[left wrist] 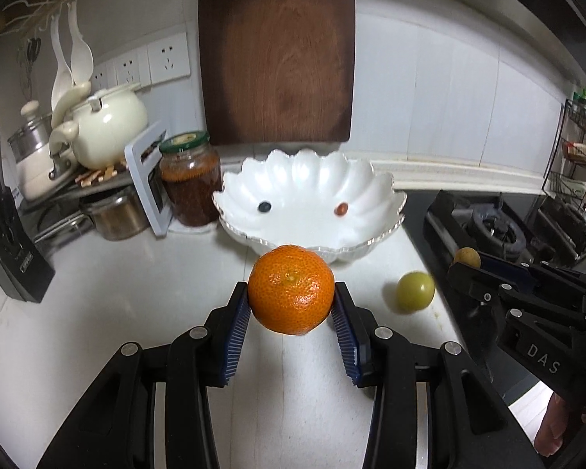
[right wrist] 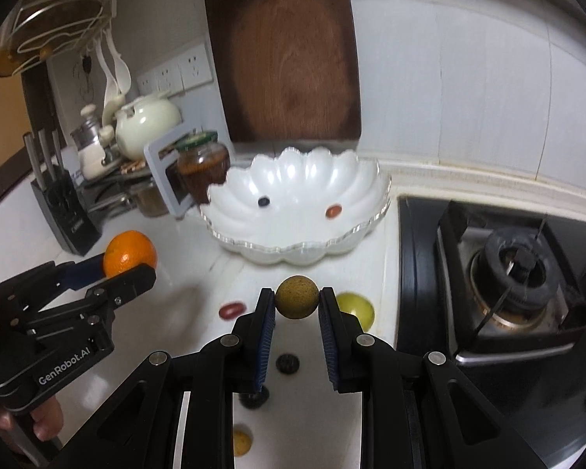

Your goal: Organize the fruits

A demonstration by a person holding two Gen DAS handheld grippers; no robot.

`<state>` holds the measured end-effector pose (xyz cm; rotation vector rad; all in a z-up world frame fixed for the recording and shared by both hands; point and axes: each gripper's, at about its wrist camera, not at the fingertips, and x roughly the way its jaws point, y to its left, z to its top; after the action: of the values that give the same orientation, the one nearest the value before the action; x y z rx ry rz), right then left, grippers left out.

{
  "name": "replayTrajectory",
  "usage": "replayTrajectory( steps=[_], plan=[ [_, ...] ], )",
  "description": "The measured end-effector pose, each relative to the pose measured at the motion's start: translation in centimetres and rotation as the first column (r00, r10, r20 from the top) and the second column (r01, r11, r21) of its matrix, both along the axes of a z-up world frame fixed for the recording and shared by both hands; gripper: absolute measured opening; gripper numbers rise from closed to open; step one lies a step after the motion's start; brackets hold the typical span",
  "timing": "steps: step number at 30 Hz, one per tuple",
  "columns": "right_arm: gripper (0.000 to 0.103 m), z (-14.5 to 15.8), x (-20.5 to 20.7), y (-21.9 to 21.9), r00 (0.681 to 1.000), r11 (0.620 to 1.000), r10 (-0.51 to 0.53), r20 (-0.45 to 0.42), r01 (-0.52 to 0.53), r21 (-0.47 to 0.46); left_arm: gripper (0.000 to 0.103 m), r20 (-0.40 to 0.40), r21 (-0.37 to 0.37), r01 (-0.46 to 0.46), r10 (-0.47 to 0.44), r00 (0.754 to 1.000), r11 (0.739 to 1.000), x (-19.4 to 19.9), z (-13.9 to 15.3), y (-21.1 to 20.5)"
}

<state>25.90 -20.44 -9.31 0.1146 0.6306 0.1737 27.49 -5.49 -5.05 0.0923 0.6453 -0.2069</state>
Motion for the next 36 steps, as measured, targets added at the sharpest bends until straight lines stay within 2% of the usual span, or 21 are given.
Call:
replayTrajectory(
  steps=[6, 15, 23, 36],
  plan=[
    [0.024, 1.6, 0.4, -0.1, 0.998, 1.0, -0.007, 0.055, 0.008, -0.007, 0.042, 0.048, -0.006, -0.002, 0.002, 0.999, 1.0, 0.5, 1.5, -0.2],
    [0.024, 3.2, 2.3, -0.3, 0.997, 1.0, -0.008, 0.077, 0.006, 0.018, 0.042, 0.097, -0.002, 0.011, -0.01, 0.995, 1.0, 2.0, 3.2, -0.8],
    [0.024, 4.6, 4.2, -0.7, 0.993, 1.0, -0.019, 0.116, 0.017, 0.018, 0.041, 0.108, 0.008, 0.004, -0.005, 0.994, 1.0, 4.2, 4.0, -1.0],
    [0.024, 5.1, 9.4, -0.7, 0.996, 1.0, -0.018, 0.086, 0.018, 0.001, 0.041, 0.101, 0.033, -0.017, 0.014, 0.995, 0.999, 8.4, 5.7, -0.7]
  ],
)
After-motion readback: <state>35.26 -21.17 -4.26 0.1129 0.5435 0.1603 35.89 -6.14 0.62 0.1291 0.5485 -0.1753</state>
